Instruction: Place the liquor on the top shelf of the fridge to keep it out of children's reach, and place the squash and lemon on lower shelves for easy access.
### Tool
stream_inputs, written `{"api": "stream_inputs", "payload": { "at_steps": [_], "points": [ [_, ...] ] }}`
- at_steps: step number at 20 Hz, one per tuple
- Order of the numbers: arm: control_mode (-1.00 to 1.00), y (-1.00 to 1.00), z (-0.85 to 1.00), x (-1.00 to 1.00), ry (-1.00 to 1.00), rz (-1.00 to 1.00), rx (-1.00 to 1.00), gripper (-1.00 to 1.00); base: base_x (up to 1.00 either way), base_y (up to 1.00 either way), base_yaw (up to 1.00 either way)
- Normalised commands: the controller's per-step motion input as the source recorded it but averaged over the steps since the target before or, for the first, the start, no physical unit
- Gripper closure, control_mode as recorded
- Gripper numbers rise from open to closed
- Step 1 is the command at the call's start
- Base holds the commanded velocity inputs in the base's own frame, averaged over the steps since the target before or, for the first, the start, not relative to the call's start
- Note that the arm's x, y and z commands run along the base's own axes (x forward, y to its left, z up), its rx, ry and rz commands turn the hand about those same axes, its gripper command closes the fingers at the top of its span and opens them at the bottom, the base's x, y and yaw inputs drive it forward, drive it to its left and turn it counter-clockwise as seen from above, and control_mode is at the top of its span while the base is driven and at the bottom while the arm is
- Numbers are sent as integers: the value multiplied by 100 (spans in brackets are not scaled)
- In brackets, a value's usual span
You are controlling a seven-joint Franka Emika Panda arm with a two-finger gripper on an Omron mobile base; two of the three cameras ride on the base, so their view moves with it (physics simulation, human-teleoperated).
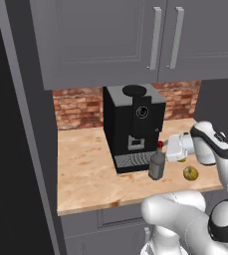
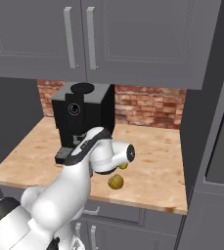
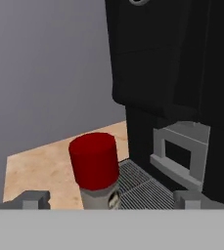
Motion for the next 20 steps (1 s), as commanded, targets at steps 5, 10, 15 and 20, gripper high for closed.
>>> {"api": "stream_inputs", "payload": {
  "at_steps": [5,10,15,20],
  "points": [
    [-100,0,-10,17,0,0,2,-100,0,0,0],
    [-100,2,-13,6,0,0,0,-100,0,0,0],
    [-100,12,-2,0,0,0,0,-100,0,0,0],
    [-100,20,0,0,0,0,0,-100,0,0,0]
  ]
}}
